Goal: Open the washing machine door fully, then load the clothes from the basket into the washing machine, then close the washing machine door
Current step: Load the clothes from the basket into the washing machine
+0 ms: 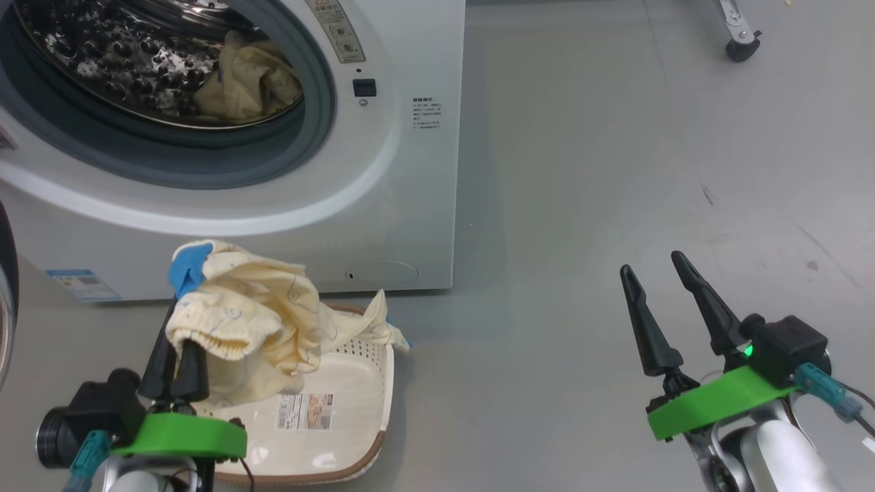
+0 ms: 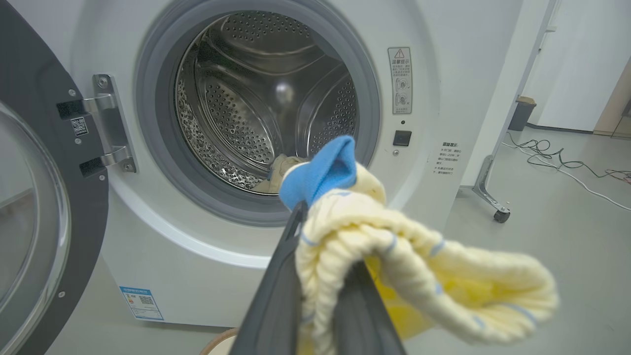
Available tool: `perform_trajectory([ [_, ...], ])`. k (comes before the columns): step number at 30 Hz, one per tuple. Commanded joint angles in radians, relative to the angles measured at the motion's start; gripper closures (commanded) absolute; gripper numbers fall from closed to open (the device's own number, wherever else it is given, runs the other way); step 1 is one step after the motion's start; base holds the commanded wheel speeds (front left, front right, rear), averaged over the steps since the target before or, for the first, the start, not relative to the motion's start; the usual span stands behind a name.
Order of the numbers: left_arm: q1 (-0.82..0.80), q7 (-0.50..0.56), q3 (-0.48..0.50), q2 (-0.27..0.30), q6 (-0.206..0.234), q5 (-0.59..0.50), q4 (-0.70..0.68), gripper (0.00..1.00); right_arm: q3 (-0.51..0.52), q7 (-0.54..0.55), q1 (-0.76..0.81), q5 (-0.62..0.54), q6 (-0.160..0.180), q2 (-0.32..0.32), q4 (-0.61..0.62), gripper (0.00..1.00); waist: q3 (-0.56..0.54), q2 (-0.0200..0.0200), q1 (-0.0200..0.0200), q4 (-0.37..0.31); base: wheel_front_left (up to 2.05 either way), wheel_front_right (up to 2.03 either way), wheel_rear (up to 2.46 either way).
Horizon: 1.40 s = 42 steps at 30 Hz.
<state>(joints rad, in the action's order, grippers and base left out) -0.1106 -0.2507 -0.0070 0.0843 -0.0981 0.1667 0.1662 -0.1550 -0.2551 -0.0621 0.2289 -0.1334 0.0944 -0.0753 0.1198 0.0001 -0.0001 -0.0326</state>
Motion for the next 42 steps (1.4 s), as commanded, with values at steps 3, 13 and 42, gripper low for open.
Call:
perform_trajectory([
  [3, -0.011, -0.011, 0.045, 0.003, -0.011, -0.017, -0.043, 1.0, -0.017, -0.007, -0.003, 0.007, 0.003, 0.007, 0.03, 0.0, -0.005, -0.0001, 0.0001, 0.001, 0.0, 0.0, 0.0],
  [13, -0.017, -0.011, 0.066, -0.015, -0.023, -0.02, -0.047, 1.0, -0.012, -0.007, -0.003, 0.006, 0.003, 0.001, 0.037, 0.0, 0.011, -0.0001, 0.0001, 0.0, 0.0, 0.0, 0.0],
  [42, -0.739, 0.026, 0.162, 0.258, -0.032, 0.115, 0.273, 1.0, -0.001, -0.007, -0.141, -0.01, 0.003, -0.008, 0.101, 0.0, 0.447, -0.0001, 0.0001, -0.086, 0.0, 0.0, 0.0],
])
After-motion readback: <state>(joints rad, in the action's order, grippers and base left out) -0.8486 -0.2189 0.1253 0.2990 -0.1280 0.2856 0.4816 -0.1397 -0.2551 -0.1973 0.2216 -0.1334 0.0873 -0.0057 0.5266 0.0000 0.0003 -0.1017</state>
